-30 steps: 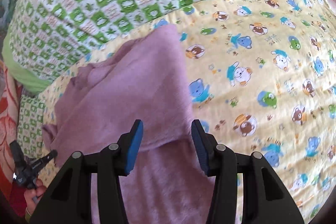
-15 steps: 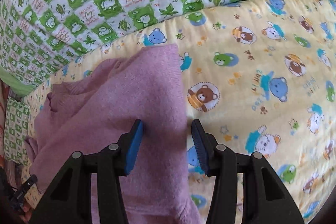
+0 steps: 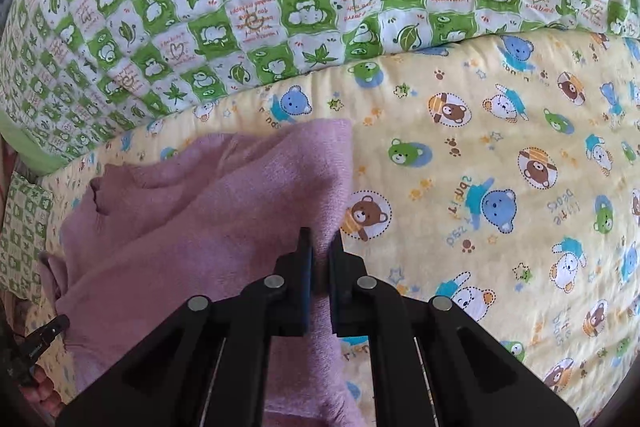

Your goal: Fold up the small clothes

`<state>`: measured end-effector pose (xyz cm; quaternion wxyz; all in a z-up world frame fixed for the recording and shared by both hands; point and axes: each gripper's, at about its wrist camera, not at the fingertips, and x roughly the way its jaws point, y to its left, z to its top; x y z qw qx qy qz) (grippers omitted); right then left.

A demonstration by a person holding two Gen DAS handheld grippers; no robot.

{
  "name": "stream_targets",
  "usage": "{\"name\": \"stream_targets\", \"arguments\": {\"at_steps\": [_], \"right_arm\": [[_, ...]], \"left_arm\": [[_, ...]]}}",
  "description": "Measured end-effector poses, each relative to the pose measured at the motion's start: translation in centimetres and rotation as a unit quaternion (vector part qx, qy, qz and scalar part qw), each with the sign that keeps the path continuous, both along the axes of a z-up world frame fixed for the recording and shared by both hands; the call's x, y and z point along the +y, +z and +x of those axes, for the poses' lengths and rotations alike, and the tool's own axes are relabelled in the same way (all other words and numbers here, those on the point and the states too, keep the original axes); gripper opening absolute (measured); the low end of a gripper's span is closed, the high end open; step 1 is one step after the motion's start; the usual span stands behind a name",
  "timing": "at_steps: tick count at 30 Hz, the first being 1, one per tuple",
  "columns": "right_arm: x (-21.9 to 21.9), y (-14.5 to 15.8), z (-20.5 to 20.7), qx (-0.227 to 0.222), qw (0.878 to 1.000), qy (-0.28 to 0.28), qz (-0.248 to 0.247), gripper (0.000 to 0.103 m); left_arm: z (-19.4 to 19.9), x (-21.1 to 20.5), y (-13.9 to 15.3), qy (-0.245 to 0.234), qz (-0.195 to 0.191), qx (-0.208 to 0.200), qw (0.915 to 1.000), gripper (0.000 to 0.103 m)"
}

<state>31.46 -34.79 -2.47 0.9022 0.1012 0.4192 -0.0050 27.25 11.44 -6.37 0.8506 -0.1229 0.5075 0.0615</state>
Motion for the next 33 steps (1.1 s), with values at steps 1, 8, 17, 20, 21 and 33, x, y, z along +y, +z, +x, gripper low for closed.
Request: {"name": "stream_targets", "arguments": {"at_steps": [1,8,17,20,21,33], "right_arm": [[0.1,0.2,0.0,-0.007,1.0,-0.001,-0.005,0.007],[0.3,0.7,-0.6,-0.003,1.0,0.018,-0.007,0.009],[1.0,0.3,-0.1,0.014,0.999,0.005,-0.028,0.011],[1.3,1.1,-0.7,0.005,1.0,0.0,-0.023,0.012],[1.6,1.3,-0.9,0.002,1.0,0.001,-0.026,0.012],[2.9,0.2,-2.4,0.012,1.0,-0.007,-0.024,0.03]], "left_arm": [[0.0,-0.4,0.3,-0.006,0.004,-0.005,1.0,0.001],[-1.6,-0.3,0.0,-0.003,0.007,0.007,0.9999,0.001],[-2.7,0.9,0.9,0.018,-0.035,0.012,0.9992,0.001],[-3.0,1.7,1.6,0.032,-0.074,0.008,0.9967,0.001],[-2.8,1.9,1.4,0.034,-0.067,0.01,0.9971,0.002],[-4.4,4.4,1.9,0.064,-0.068,0.016,0.9956,0.035]]}}
